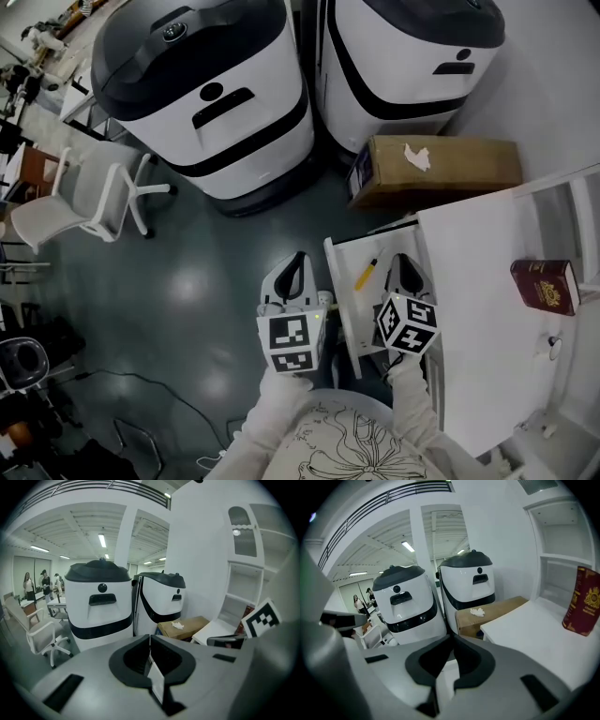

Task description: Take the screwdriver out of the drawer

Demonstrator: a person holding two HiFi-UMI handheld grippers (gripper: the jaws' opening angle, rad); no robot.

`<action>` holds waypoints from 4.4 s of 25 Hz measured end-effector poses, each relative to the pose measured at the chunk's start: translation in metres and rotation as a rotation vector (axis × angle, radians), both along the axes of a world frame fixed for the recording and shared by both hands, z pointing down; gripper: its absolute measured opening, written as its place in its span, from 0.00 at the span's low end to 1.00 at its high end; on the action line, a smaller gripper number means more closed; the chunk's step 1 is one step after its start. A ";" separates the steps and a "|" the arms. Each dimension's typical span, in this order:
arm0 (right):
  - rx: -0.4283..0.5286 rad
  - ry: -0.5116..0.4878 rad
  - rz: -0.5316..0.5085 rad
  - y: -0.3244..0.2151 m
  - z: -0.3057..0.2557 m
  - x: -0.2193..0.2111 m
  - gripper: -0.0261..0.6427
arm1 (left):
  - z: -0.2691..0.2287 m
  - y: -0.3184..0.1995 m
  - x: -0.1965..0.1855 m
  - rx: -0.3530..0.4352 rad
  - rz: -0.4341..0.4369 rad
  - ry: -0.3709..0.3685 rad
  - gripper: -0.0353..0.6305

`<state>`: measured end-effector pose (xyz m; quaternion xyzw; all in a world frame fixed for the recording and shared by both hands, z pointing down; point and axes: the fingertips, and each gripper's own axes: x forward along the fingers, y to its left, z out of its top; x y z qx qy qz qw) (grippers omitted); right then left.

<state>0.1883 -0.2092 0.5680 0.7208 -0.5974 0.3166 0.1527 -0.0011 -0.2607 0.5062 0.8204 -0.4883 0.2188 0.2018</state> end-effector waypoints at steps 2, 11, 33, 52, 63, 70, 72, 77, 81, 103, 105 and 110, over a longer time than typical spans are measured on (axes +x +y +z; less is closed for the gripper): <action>-0.023 -0.010 -0.001 -0.003 0.014 -0.001 0.08 | 0.010 -0.005 0.003 -0.016 0.011 -0.001 0.06; -0.109 -0.055 -0.001 -0.008 0.073 -0.010 0.18 | 0.051 -0.019 0.013 -0.090 0.051 -0.015 0.07; -0.389 -0.176 0.093 0.022 0.243 -0.010 0.25 | 0.133 -0.024 0.023 -0.219 0.094 -0.042 0.07; -0.532 -0.193 0.147 0.036 0.298 -0.007 0.21 | 0.160 -0.021 0.017 -0.272 0.094 -0.051 0.06; -0.536 -0.203 0.180 0.037 0.298 -0.004 0.15 | 0.160 -0.021 0.013 -0.269 0.104 -0.046 0.06; -0.501 -0.196 0.190 0.050 0.273 0.000 0.15 | 0.142 -0.019 0.014 -0.232 0.109 -0.033 0.06; -0.480 -0.191 0.176 0.054 0.260 0.000 0.15 | 0.131 -0.017 0.014 -0.217 0.107 -0.028 0.07; -0.396 -0.139 0.093 0.050 0.217 0.004 0.15 | 0.098 -0.013 0.020 -0.156 0.098 -0.004 0.07; -0.309 -0.089 0.043 0.043 0.171 0.008 0.15 | 0.066 -0.006 0.024 -0.096 0.089 0.013 0.07; 0.196 0.079 -0.088 0.033 -0.098 0.008 0.15 | -0.117 0.045 0.013 0.255 0.008 0.092 0.06; 0.246 0.096 -0.102 0.034 -0.123 0.005 0.15 | -0.131 0.049 0.009 0.285 -0.001 0.094 0.07; 0.346 0.116 -0.127 0.033 -0.169 0.000 0.15 | -0.161 0.054 0.003 0.352 -0.022 0.096 0.07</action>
